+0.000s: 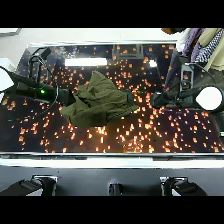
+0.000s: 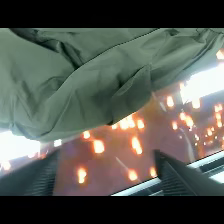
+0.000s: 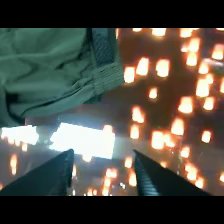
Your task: Fold the clothes and pants, and hang the long-sleeved shirts on hangers.
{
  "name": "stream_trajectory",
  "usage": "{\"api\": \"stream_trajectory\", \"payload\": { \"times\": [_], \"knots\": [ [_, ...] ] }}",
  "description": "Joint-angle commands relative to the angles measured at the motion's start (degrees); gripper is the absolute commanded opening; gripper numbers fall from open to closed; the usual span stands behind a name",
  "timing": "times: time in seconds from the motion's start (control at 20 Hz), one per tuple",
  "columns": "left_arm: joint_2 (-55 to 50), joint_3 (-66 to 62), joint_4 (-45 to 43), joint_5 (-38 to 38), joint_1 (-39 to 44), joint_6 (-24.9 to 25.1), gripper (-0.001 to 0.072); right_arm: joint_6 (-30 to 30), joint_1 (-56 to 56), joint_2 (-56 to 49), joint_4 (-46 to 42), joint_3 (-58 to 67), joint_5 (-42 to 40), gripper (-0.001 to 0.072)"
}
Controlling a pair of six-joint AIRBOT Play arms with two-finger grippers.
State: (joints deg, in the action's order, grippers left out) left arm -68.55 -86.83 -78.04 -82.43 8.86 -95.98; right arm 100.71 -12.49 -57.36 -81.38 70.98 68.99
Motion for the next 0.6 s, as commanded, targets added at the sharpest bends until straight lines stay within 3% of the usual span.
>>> {"api": "stream_trajectory", "payload": {
  "times": [0.0, 0.05, 0.15, 0.3, 0.4, 0.55],
  "knots": [
    [0.04, 0.87, -3.50, -3.15, -1.70, -2.54, 0.0720, 6.47, 5.16, -1.51, -4.46, -0.98, -1.53, 0.0530],
    [0.15, 1.81, -3.56, -3.28, -3.13, -2.47, 0.0720, 8.26, 8.90, -3.23, -2.14, -2.56, -1.86, 0.0602],
    [0.17, 4.02, -3.56, -2.84, -6.82, -2.38, 0.0720, 6.91, 15.63, -8.37, 11.34, -6.36, -2.40, 0.0643],
    [0.17, 7.76, -3.02, -1.11, -12.61, -1.68, 0.0720, -4.98, 17.57, -18.80, 32.48, -9.68, -5.81, 0.0663],
    [0.15, 9.88, -0.72, 0.44, -16.24, -1.25, 0.0720, -9.77, 15.39, -24.96, 39.19, -9.66, -10.62, 0.0663],
    [0.15, 12.11, 4.83, 2.95, -22.29, 0.31, 0.0720, -10.05, 10.78, -31.06, 41.92, -9.64, -18.40, 0.0663]
  ]
}}
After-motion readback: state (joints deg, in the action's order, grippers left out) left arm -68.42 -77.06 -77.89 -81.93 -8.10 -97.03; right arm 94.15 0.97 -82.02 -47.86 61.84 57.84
